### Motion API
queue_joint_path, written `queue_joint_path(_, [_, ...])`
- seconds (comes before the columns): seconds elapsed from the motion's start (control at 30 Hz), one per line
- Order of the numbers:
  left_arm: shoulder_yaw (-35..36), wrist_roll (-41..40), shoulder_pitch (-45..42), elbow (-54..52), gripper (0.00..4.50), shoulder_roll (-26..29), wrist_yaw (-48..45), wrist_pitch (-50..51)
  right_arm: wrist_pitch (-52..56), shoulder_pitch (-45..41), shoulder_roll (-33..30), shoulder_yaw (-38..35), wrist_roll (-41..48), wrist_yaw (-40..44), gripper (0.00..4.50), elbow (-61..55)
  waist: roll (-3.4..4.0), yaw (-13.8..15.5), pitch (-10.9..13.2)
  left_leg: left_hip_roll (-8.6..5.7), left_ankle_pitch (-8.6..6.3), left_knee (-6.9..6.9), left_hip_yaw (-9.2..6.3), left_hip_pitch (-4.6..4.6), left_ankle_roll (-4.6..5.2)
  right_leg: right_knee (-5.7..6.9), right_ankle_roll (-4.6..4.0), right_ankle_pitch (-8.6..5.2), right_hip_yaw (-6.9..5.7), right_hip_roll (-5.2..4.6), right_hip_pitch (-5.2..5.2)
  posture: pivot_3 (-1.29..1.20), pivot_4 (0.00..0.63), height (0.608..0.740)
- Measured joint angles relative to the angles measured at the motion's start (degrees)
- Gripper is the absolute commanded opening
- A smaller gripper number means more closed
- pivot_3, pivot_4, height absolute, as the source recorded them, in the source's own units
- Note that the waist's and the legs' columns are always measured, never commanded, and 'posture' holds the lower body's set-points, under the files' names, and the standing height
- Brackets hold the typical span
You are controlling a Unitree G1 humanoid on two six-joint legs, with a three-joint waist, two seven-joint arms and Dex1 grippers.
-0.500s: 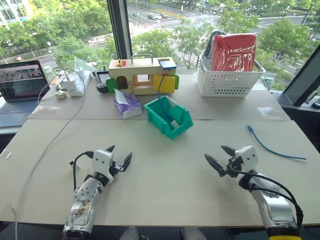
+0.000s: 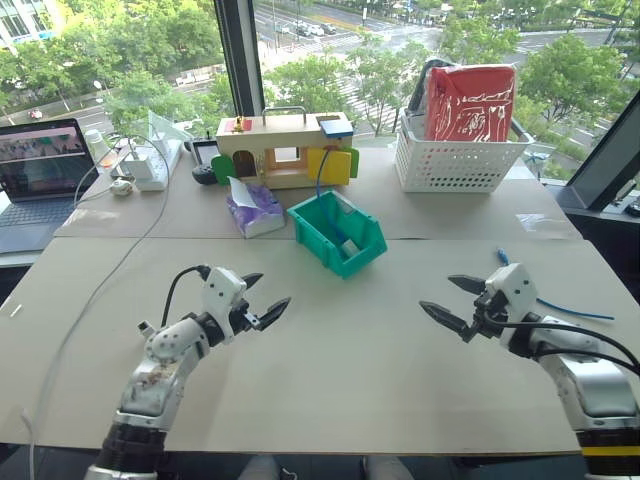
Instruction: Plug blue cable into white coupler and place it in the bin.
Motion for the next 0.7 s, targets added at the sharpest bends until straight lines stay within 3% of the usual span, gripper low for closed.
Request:
queue_joint_path(0.07, [-0.3, -5.3, -3.5, -3.5, 4.22, 3.4, -5.5, 7.0, 1.1, -1.7, -2.2, -1.0, -2.8, -2.7, 4.47, 2.1, -0.05, 0.0, 0.0, 0.00, 0.00, 0.03, 0.00, 0.01, 0.00, -0.04, 0.04, -0.02, -0.01, -0.01, 0.02, 0.00, 0.150, 0.740])
queue_joint_path(0.23, [-1.1, -12.0, -7.4, -7.1, 4.22, 4.4, -9.2, 16.9, 1.7, -9.6, -2.3, -5.7, -6.9, -12.9, 4.47, 15.8, -0.09, -0.2, 0.1, -0.02, 0.01, 0.01, 0.00, -0.02, 0.00, -0.02, -0.03, 0.03, 0.00, -0.01, -0.03, 0.00, 0.150, 0.740])
queue_joint_path(0.4, [-1.3, -14.6, -9.9, -9.0, 4.22, 4.5, -10.0, 20.6, 2.5, -16.8, -2.4, -5.4, -8.6, -14.3, 4.47, 27.6, -0.11, -0.7, 0.1, -0.01, 0.00, -0.01, 0.00, -0.01, 0.02, -0.05, -0.37, 0.22, 0.00, -0.01, 0.00, 0.00, 0.150, 0.740])
queue_joint_path(0.53, [-1.4, -14.7, -10.6, -9.6, 4.22, 4.5, -9.8, 20.9, -0.4, -24.8, -1.2, -3.0, -11.6, -14.6, 4.47, 43.9, -0.11, -1.2, 0.2, -0.02, 0.00, 0.00, 0.01, -0.01, 0.01, -0.06, -0.39, 0.23, 0.00, -0.01, 0.00, 0.00, 0.150, 0.740])
queue_joint_path(0.7, [-1.3, -11.8, -9.3, -9.6, 4.22, 4.6, -8.3, 18.2, -9.1, -32.3, -1.1, -1.3, -15.1, -15.1, 3.01, 62.0, -0.06, -1.5, 0.3, -0.02, 0.00, -0.02, 0.01, -0.01, 0.01, -0.11, -0.40, 0.24, 0.00, -0.02, 0.01, 0.00, 0.150, 0.740])
